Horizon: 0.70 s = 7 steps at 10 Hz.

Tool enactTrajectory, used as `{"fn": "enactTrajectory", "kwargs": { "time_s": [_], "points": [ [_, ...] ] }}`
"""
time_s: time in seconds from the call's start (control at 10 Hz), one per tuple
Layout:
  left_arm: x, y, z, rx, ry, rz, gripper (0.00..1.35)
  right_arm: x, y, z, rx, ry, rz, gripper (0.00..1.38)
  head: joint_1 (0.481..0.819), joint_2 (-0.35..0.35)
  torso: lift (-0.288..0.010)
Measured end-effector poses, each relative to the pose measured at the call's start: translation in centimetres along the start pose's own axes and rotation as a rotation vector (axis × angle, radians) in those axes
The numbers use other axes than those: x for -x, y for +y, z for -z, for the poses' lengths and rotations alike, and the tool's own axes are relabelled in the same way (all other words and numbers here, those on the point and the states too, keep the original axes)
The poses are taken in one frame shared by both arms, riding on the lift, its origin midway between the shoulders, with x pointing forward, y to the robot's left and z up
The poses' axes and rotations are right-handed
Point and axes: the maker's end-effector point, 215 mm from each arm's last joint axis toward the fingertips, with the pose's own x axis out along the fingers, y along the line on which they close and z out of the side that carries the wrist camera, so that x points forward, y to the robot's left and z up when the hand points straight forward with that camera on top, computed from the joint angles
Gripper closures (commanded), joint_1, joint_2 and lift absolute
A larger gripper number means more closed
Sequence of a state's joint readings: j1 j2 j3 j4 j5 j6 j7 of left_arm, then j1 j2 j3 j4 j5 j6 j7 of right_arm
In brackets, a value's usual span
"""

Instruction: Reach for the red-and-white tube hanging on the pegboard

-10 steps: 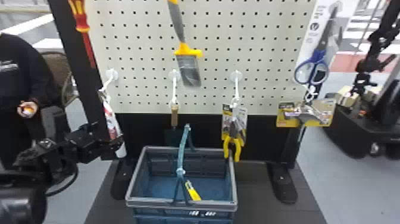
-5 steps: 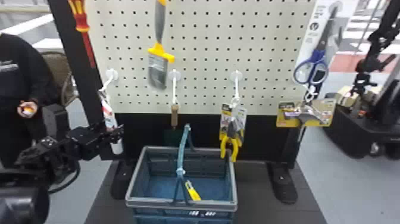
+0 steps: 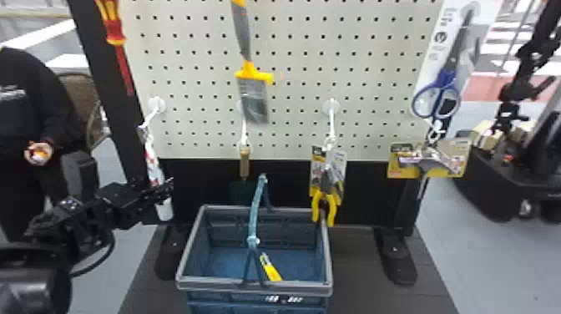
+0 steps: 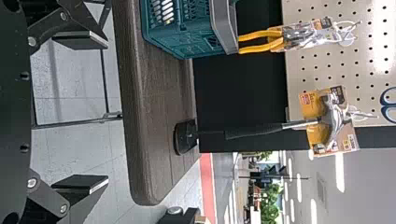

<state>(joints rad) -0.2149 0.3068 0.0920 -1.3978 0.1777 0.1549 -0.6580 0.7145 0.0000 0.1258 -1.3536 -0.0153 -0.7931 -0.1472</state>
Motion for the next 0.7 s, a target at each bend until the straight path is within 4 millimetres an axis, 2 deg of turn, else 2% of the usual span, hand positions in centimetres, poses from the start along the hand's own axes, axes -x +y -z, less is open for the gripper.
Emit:
{"fn": "enactTrajectory", "kwargs": {
  "time_s": [0.7],
  "points": [
    [0.04,-0.06,0.16,0.003,0.001,0.0,0.78,0.1,-0.04,0.15,0.0,0.004,0.001,0.26,0.549,0.0,-0.1]
  ]
}}
